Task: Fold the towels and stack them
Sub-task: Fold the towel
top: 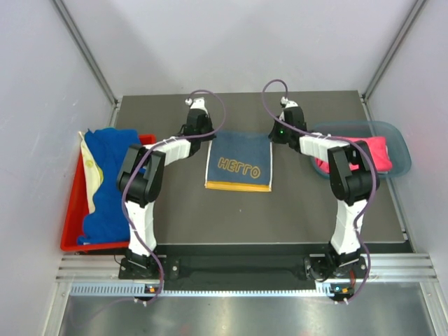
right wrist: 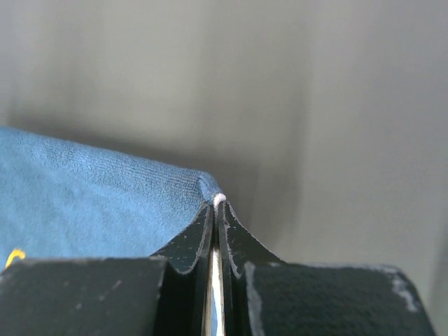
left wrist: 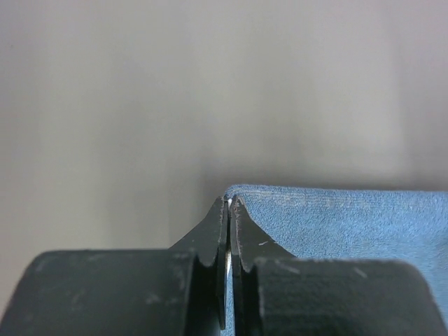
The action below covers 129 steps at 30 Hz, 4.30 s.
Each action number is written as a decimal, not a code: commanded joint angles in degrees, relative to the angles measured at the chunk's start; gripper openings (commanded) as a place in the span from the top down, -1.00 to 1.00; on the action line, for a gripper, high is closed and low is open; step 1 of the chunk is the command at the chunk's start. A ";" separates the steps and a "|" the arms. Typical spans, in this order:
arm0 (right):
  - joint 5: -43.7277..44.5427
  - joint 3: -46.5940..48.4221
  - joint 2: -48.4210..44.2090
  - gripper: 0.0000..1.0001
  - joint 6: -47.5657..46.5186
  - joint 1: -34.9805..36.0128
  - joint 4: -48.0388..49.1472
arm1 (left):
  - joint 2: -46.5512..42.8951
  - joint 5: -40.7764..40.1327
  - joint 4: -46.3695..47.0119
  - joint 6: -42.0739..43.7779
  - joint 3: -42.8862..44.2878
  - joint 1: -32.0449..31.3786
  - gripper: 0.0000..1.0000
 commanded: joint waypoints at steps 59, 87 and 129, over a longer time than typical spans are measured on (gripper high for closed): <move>-0.01 -38.09 -31.29 1.00 13.28 7.15 8.62 | -31.95 10.40 8.69 -7.06 -40.41 -0.03 1.00; 4.21 -33.78 -38.15 0.33 15.12 10.32 -2.36 | -37.68 12.07 -5.82 -6.97 -33.47 -2.22 0.34; 3.94 -36.07 -33.30 0.35 16.09 11.37 -6.23 | -33.45 6.88 -13.81 -5.13 -26.00 -6.09 0.31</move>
